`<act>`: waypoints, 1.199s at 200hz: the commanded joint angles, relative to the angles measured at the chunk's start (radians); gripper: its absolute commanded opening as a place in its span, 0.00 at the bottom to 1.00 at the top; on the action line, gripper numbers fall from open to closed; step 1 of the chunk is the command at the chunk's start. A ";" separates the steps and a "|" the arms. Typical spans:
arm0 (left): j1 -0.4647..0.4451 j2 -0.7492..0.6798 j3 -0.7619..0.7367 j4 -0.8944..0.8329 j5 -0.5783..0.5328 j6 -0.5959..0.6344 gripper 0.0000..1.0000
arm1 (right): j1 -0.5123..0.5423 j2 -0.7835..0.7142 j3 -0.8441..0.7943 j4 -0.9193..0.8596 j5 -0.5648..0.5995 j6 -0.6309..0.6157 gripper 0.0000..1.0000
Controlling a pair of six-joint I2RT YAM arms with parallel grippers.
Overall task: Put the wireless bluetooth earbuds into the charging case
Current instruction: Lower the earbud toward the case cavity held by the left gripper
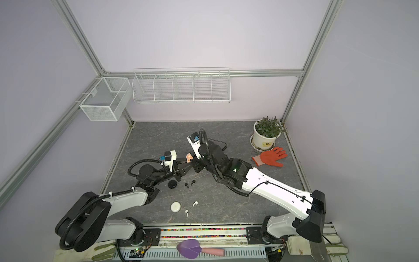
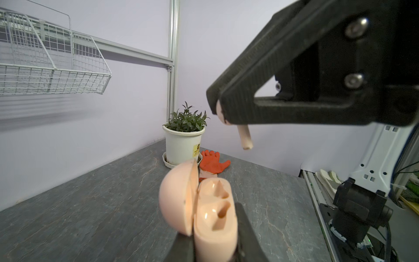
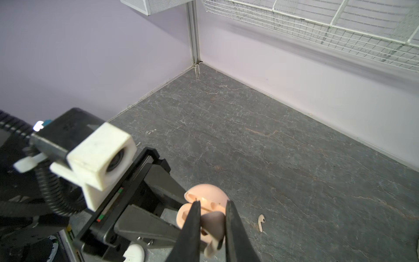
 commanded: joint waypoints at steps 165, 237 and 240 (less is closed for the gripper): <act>0.000 0.041 0.015 0.163 0.034 -0.054 0.00 | 0.012 0.016 -0.078 0.183 -0.045 -0.029 0.09; 0.000 0.033 0.010 0.161 0.029 -0.052 0.00 | 0.012 0.015 -0.092 0.169 -0.061 -0.024 0.09; 0.000 0.031 0.011 0.161 0.029 -0.052 0.00 | 0.013 0.014 -0.094 0.169 -0.060 -0.024 0.09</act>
